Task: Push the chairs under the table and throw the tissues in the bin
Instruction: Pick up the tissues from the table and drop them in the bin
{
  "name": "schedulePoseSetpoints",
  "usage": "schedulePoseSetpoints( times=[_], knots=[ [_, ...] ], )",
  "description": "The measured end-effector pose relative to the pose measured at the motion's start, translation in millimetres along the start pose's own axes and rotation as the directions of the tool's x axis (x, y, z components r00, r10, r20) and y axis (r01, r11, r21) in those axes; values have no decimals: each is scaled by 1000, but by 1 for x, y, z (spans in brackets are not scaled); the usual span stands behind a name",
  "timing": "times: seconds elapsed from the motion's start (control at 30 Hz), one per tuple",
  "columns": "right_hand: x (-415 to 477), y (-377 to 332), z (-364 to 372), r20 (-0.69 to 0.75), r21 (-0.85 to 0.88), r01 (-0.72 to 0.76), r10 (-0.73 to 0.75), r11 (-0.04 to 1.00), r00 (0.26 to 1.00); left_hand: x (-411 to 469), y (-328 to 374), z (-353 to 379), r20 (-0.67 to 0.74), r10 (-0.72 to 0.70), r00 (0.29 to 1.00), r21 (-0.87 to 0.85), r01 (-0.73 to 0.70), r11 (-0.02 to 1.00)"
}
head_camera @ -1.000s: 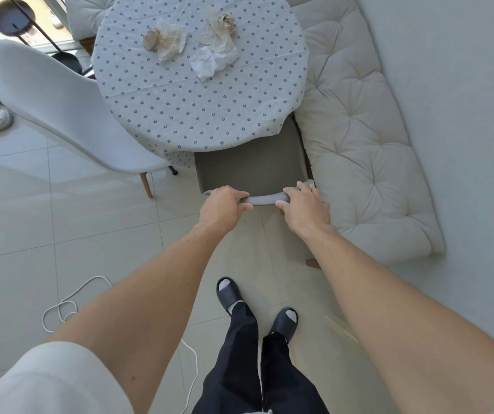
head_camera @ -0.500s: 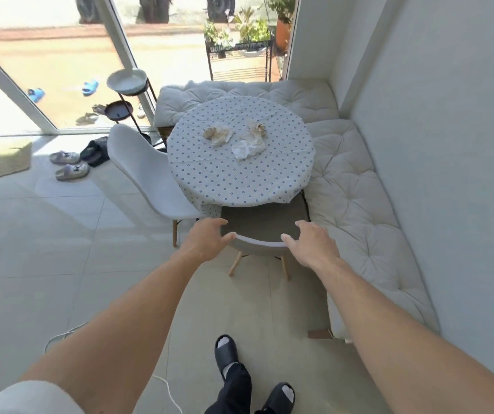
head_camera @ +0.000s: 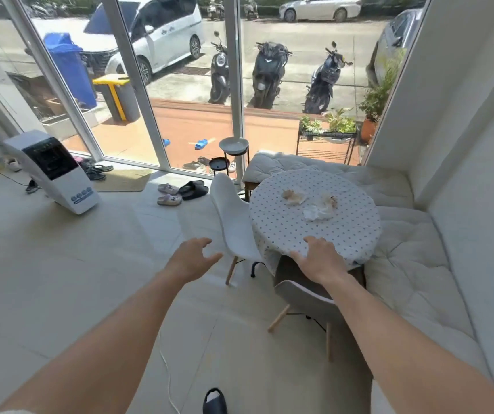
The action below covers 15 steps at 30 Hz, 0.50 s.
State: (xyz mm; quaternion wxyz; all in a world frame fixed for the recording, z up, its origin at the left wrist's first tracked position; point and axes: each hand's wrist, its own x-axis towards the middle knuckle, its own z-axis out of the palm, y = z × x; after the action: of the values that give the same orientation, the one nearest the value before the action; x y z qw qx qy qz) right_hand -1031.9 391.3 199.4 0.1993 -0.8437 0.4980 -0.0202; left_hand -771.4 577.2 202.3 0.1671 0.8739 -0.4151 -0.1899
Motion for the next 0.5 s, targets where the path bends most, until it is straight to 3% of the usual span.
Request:
schedulePoseSetpoints(
  times=[0.23,0.5],
  knots=[
    [26,-80,9,5,12,96,-96,995,995,10,-60,-52,-83,-81,993,-29,79,996],
    [89,-160,34,32,-29,64,-64,997,997,71,-136,-95,-78,-89,993,-65,84,994]
  ],
)
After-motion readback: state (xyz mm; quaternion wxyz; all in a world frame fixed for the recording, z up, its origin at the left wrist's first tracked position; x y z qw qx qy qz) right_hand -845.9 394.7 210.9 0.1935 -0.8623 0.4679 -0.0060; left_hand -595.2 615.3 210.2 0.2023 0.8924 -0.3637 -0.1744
